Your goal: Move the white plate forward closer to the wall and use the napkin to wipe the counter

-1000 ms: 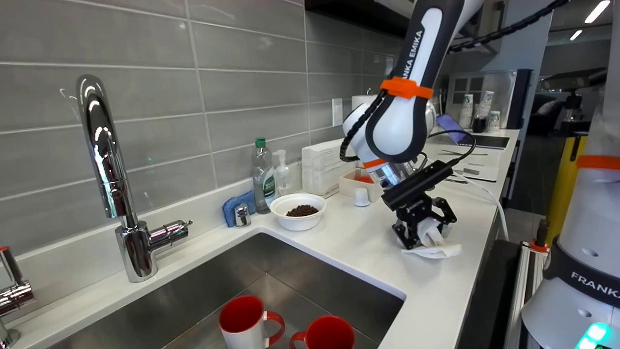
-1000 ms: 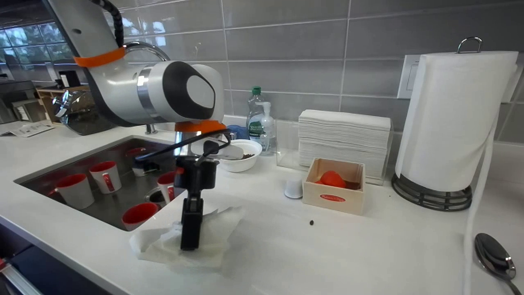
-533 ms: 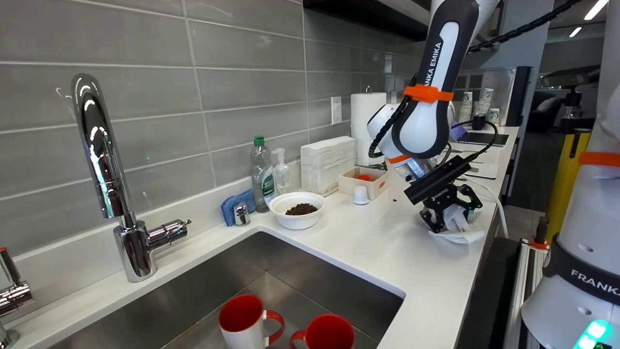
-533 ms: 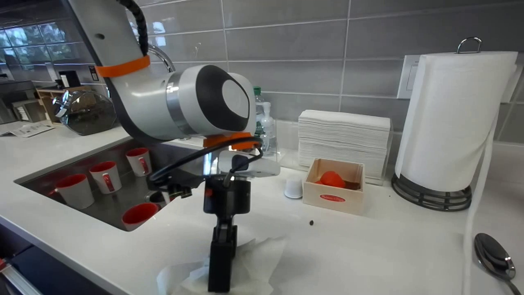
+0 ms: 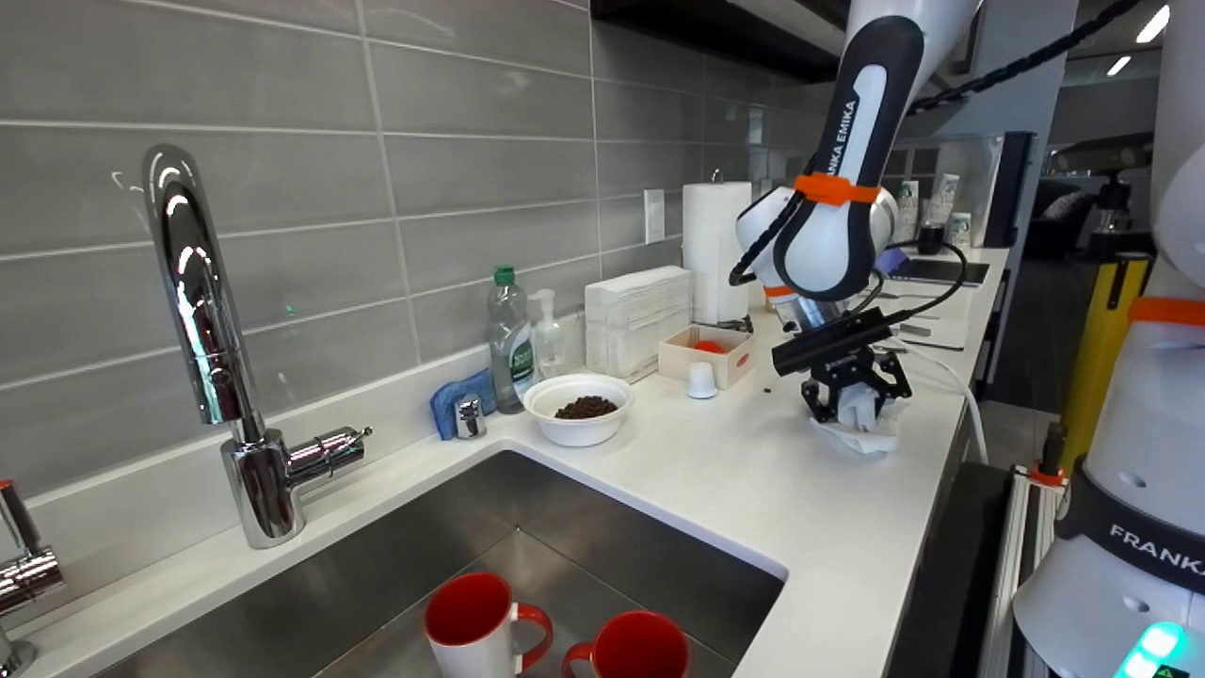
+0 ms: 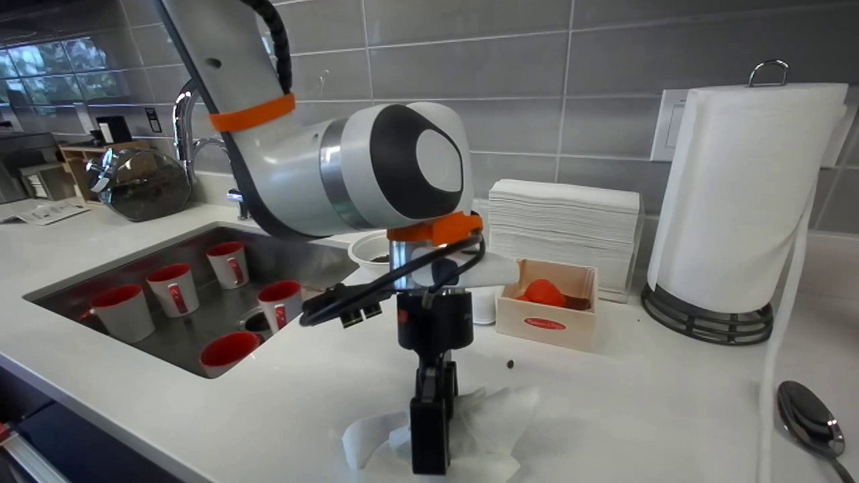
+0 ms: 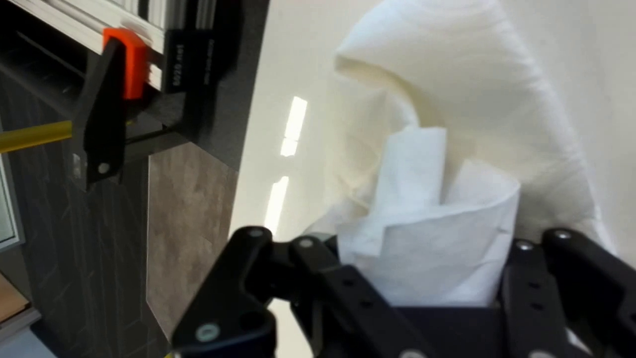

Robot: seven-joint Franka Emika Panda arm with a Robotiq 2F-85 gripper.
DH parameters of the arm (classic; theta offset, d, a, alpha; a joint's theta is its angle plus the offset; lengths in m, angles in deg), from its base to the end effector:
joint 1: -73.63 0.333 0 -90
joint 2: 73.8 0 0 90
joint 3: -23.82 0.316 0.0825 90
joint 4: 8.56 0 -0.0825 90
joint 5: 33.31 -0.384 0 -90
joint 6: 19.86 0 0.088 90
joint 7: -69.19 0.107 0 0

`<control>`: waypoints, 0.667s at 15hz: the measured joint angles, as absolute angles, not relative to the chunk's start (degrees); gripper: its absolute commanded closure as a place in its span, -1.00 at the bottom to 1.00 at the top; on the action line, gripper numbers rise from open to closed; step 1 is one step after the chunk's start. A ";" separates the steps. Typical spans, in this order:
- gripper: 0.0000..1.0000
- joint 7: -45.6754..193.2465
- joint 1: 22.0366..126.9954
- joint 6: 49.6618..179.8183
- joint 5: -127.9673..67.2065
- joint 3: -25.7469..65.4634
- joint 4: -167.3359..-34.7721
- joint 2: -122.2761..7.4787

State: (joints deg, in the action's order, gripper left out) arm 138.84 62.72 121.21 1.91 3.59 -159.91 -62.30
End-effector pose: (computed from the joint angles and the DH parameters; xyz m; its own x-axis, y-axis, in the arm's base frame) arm 0.3205 -0.2042 0.1565 0.3702 -0.9265 0.0674 -0.8226 -0.2932 0.4872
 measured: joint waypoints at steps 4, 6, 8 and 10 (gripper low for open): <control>1.00 138.84 62.66 125.73 -0.63 3.69 -159.75 -61.76; 1.00 137.16 61.96 128.36 -4.48 3.60 -160.07 -61.61; 1.00 134.12 61.04 131.18 -9.92 3.68 -160.32 -61.55; 1.00 132.59 61.06 133.32 -13.32 3.71 -160.02 -61.60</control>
State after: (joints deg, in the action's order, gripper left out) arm 132.59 61.06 133.32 -13.32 3.71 -160.02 -61.60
